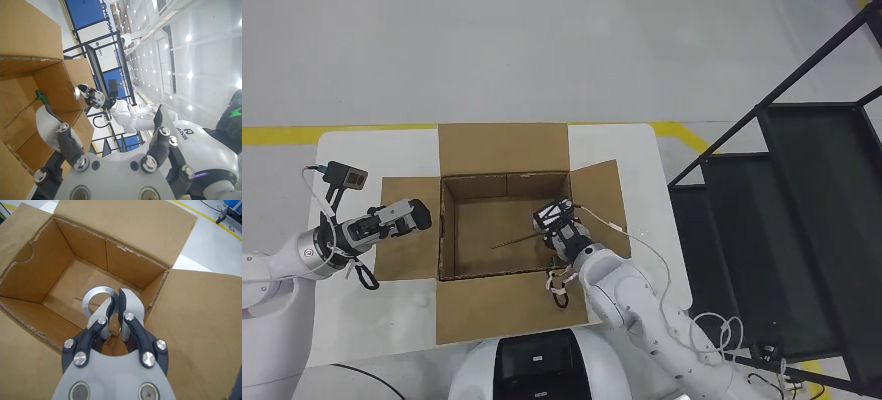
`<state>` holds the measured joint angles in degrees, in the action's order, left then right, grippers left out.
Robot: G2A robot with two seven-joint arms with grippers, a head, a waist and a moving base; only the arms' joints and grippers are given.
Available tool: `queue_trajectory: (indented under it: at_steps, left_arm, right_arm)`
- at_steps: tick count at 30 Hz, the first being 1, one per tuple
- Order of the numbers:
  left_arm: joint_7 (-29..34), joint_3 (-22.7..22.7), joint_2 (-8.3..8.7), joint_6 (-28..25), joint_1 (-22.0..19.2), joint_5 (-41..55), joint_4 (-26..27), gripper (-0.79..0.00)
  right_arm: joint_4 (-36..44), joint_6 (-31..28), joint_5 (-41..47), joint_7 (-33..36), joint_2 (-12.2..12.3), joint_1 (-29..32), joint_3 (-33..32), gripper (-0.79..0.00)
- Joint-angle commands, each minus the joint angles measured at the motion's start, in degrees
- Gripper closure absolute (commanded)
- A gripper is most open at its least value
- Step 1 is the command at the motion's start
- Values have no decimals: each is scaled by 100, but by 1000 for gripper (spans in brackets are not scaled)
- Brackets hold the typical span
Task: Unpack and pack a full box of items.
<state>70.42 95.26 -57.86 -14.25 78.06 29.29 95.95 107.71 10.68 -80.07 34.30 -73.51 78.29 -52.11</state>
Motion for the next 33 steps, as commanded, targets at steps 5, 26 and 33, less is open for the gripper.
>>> queue_trajectory:
  at_steps: [5, 26, 33]
  left_arm:
    - [0, 0, 0, 0, 0, 0, 0, -785]
    - [1359, 12, 149, 596, -759, 278, -966, -785]
    - [1758, -75, 355, 657, -957, -632, -1201, -785]
  right_arm:
    - [-428, 243, 22, 176, -209, -412, 620, -785]
    - [2694, -3124, 4198, 1676, 493, 2698, -3609, -785]
    - [2282, -3393, 7096, 3043, 674, 2787, -5139, -785]
